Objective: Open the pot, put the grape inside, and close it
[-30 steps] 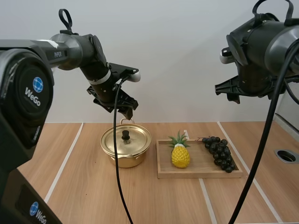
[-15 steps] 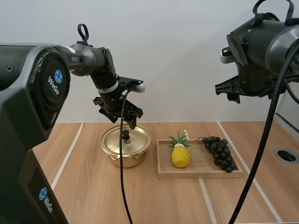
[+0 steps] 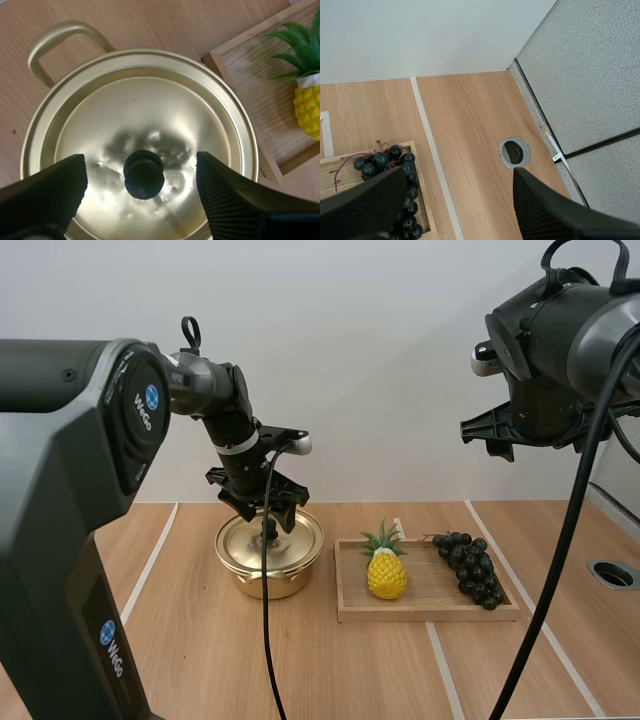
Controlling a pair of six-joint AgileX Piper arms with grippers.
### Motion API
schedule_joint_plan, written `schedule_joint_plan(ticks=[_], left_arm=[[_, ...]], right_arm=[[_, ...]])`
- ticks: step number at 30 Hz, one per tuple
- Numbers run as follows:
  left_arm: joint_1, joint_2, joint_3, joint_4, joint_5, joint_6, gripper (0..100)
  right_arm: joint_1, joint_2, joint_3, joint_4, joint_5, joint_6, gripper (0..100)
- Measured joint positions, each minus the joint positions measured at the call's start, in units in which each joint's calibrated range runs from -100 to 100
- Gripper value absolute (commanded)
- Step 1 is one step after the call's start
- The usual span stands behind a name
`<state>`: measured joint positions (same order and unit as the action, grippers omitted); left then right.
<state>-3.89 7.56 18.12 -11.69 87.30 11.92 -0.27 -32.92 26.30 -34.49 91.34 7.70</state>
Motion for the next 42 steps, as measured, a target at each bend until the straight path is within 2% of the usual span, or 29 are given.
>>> schedule_joint_plan(ticks=[10, 12, 14, 42], left_arm=[[0.00, 0.75, 0.00, -0.12, 0.44, 0.72, 99], [0.00, 0.75, 0.00, -0.41, 1.23, 1.10, 54], [0.00, 0.75, 0.00, -0.65, 2.12, 0.94, 0], [0.00, -2.49, -0.32, -0.86, 0.76, -1.34, 2]], right_arm=[[0.00, 0.00, 0.00, 0.00, -0.70, 0.00, 100], [0.00, 0.00, 0.00, 0.00, -0.70, 0.00, 100], [0.00, 0.00, 0.00, 0.00, -0.70, 0.00, 100], [0.00, 0.00, 0.00, 0.00, -0.70, 0.00, 100]])
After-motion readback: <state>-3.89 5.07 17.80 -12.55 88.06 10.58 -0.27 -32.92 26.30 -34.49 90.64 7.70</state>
